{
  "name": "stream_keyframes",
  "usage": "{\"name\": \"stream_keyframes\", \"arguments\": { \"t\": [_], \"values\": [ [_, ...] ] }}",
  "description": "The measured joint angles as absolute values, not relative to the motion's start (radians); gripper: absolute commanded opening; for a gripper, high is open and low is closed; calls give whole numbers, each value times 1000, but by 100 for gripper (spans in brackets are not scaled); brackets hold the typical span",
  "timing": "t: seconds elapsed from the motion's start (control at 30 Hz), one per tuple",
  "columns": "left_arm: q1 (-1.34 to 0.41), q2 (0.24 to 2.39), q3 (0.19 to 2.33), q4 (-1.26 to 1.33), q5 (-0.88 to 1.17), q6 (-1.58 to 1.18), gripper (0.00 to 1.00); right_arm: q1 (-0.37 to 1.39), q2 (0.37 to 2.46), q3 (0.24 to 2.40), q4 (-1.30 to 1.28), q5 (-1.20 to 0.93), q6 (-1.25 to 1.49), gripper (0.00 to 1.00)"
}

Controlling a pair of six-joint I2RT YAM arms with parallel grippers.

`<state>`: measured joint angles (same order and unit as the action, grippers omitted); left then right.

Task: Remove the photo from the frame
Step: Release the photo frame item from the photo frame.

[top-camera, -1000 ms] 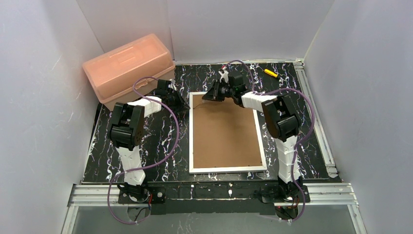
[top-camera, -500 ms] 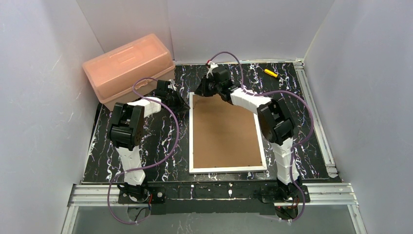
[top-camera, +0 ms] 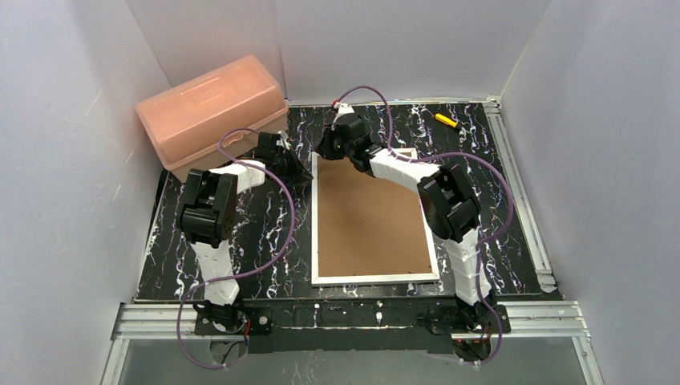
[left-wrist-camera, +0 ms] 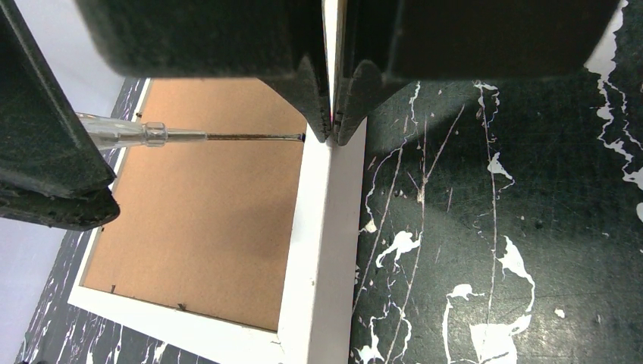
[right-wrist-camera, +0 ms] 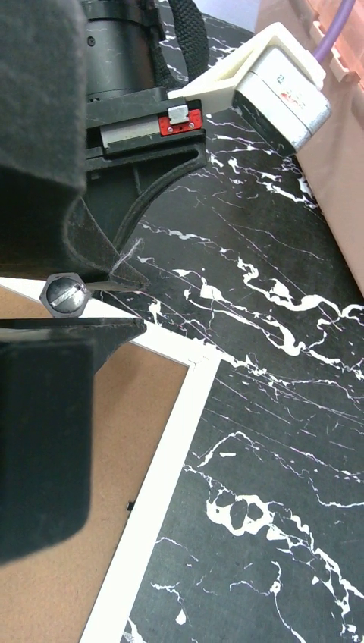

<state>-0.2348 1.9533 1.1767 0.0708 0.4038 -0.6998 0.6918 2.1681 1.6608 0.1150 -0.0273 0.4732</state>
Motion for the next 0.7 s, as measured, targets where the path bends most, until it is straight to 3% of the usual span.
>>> {"name": "stream_keyframes", "arguments": {
  "t": [0.43, 0.7],
  "values": [
    [-235, 1948, 1171, 74, 397, -699, 0, 732, 2162, 1667, 109, 93, 447, 1],
    [-253, 1913, 1150, 50, 352, -677, 4, 751, 2049, 1542, 92, 73, 474, 1]
  ]
}}
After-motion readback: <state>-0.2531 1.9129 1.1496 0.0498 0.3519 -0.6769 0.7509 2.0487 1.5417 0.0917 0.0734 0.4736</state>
